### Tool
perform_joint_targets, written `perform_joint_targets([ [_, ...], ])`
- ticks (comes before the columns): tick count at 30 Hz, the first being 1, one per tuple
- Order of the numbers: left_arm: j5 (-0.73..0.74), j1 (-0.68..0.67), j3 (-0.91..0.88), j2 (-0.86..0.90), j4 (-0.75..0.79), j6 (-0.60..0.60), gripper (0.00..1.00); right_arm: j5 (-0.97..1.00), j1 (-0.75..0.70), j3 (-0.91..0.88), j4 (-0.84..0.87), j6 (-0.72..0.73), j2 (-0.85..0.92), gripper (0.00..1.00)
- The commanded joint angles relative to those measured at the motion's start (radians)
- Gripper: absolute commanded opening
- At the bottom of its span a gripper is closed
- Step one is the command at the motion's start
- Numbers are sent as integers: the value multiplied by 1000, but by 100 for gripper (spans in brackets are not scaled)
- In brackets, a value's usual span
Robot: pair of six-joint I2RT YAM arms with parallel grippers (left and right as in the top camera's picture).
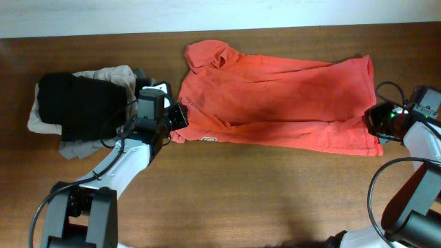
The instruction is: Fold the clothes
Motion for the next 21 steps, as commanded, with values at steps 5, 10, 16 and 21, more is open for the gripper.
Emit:
perform_joint_targets([
  [5, -10, -1, 119, 9, -73, 138, 55, 15, 8, 20, 48, 18, 2, 34],
  [10, -12, -1, 247, 9, -236, 268, 61, -60, 5, 36, 141, -115, 2, 59],
  [16, -8, -6, 419, 9, -489, 441, 61, -175, -18, 167, -34, -293, 0, 57],
  [21, 3, -47, 480, 9, -657, 581, 55, -153, 16, 278, -367, -443, 0, 30],
])
